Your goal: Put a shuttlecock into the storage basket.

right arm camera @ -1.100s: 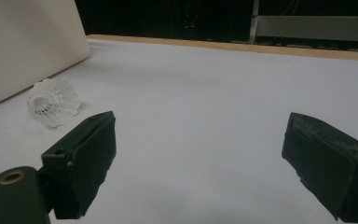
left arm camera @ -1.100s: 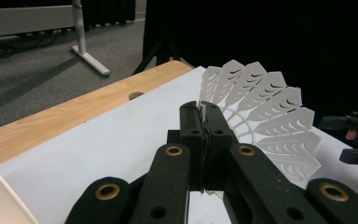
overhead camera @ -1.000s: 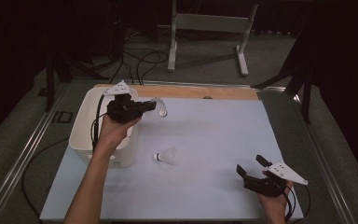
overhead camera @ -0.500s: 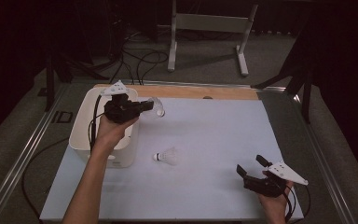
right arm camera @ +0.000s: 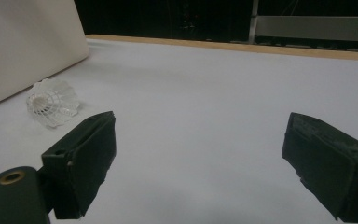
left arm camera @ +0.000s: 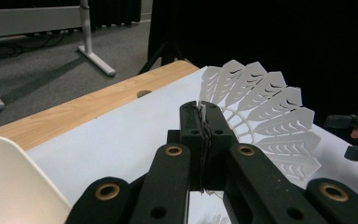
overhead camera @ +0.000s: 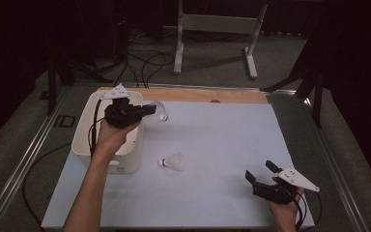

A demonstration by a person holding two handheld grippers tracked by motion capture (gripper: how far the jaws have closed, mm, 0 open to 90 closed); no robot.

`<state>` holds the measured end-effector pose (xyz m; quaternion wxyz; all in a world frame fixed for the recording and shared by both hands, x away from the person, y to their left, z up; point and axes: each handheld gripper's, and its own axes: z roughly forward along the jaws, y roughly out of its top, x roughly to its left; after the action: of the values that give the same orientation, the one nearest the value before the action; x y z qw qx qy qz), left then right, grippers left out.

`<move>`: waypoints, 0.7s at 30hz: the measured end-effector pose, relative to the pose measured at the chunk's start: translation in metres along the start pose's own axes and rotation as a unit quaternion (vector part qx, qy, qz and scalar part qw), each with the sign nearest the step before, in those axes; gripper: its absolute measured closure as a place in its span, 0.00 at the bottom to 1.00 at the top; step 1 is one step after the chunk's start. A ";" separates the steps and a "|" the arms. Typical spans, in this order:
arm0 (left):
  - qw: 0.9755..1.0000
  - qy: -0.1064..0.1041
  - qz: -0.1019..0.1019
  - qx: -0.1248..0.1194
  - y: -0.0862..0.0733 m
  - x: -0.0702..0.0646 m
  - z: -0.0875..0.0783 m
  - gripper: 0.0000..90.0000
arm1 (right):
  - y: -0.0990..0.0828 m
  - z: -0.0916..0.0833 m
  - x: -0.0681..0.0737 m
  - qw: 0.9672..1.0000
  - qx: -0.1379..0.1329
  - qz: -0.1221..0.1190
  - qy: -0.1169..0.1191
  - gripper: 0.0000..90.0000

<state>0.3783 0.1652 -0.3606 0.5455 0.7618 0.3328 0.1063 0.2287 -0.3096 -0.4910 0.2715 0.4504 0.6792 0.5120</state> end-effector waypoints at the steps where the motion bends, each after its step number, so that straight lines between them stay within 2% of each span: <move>1: 1.000 0.000 0.000 0.000 0.000 0.000 -0.001 1.00 | 0.000 0.000 0.000 1.000 0.000 0.000 0.000 0.11; 21: 1.000 0.006 -0.002 0.001 -0.002 0.004 -0.008 1.00 | 0.000 0.000 0.000 1.000 0.000 0.000 0.000 0.11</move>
<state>0.3768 0.1742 -0.3603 0.5432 0.7609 0.3375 0.1098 0.2287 -0.3096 -0.4910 0.2716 0.4501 0.6791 0.5123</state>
